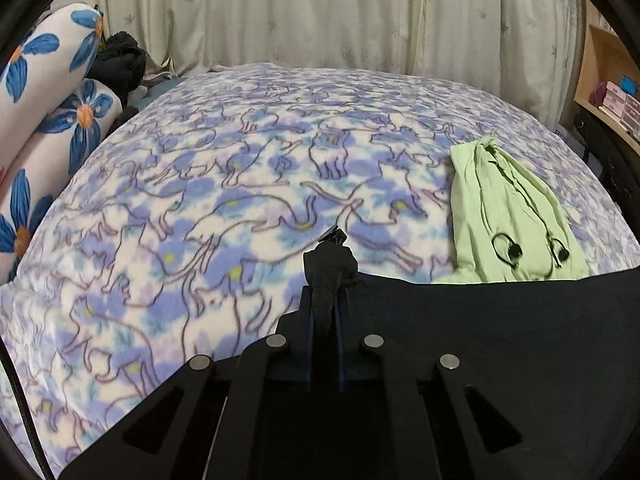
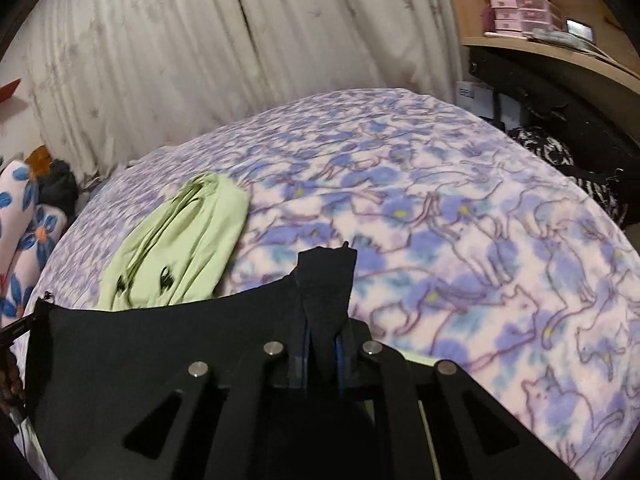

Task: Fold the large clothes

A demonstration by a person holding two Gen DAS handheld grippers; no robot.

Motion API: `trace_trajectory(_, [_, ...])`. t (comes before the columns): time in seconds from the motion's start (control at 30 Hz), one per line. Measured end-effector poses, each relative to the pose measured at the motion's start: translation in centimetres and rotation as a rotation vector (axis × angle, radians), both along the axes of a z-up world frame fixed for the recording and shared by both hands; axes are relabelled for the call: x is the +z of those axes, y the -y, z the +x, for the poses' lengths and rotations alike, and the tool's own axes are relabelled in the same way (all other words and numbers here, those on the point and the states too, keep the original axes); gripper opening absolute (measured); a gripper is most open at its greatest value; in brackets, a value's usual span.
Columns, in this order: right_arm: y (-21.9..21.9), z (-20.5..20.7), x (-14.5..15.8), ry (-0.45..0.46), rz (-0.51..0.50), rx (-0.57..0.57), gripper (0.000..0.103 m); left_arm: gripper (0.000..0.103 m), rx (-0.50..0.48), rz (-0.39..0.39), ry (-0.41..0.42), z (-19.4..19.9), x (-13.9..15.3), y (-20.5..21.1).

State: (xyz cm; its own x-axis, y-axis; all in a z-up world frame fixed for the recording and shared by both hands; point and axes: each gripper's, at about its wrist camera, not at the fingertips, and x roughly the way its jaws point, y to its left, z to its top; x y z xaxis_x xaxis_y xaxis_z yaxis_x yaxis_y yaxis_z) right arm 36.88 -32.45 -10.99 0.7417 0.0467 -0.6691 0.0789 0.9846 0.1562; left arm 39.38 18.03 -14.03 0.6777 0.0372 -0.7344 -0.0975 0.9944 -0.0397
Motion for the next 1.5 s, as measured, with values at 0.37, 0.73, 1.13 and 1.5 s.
trace_trajectory(0.37, [1.2,2.3,-5.1,-0.186,0.046,-0.1,0.033,0.034,0.082,0.051,-0.164,3.0,-5.8,0.4])
trace_trajectory(0.73, [-10.6,-4.9,-0.9,-0.129,0.104,0.176,0.041,0.035,0.013,-0.121,-0.017,-7.3,-0.2,5.1])
trace_trajectory(1.13, [-6.1,-8.8,-5.7,-0.198,-0.203,0.0,0.041,0.055,0.101,0.148,-0.082,-10.8,-6.1,4.2])
trace_trajectory(1.5, [-1.3,-12.7,-2.8,-0.216,-0.039,-0.073,0.043,0.059,0.139,0.042,-0.16,-12.3,-4.0,1.6])
